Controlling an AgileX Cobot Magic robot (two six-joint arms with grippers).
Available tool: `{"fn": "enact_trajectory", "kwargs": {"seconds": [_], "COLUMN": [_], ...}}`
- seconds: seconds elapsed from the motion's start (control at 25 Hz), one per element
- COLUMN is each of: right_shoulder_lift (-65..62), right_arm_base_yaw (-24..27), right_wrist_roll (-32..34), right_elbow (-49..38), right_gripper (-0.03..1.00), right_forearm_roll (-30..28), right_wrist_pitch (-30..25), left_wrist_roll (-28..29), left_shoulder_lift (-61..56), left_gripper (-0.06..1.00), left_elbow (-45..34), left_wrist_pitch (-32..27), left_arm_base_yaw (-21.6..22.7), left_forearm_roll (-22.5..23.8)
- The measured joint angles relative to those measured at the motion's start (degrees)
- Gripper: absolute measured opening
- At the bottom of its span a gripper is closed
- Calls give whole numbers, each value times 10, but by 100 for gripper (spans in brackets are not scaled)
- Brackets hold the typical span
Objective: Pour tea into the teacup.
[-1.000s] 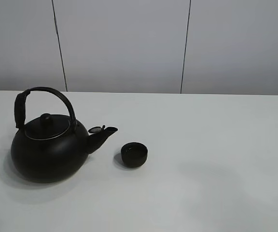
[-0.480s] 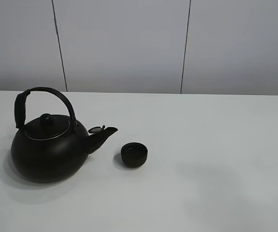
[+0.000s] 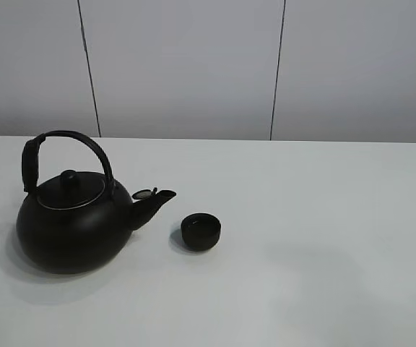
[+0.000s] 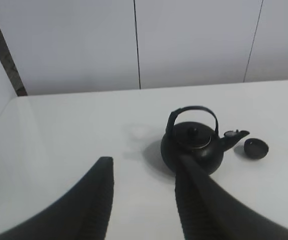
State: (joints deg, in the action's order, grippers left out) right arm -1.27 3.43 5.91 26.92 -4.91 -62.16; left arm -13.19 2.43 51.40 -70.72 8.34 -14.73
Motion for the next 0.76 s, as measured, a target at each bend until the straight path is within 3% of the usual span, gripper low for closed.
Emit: {"fn": "enact_trajectory", "kwargs": {"seconds": [0.48,0.76], "right_shoulder_lift": [0,0], "right_arm_base_yaw": [0,0], "right_wrist_roll": [0,0], "right_elbow": [0,0], "right_gripper": [52,52], "right_forearm_roll": [0,0], "right_wrist_pitch": [0,0], "left_wrist_roll": [4,10], "left_shoulder_lift": [-20,-20], "left_gripper": [30,30], "left_elbow": [-204,-234], "left_wrist_pitch": [26,48], "left_arm_base_yaw": [-1,-29], "left_forearm_roll": [49,55]}}
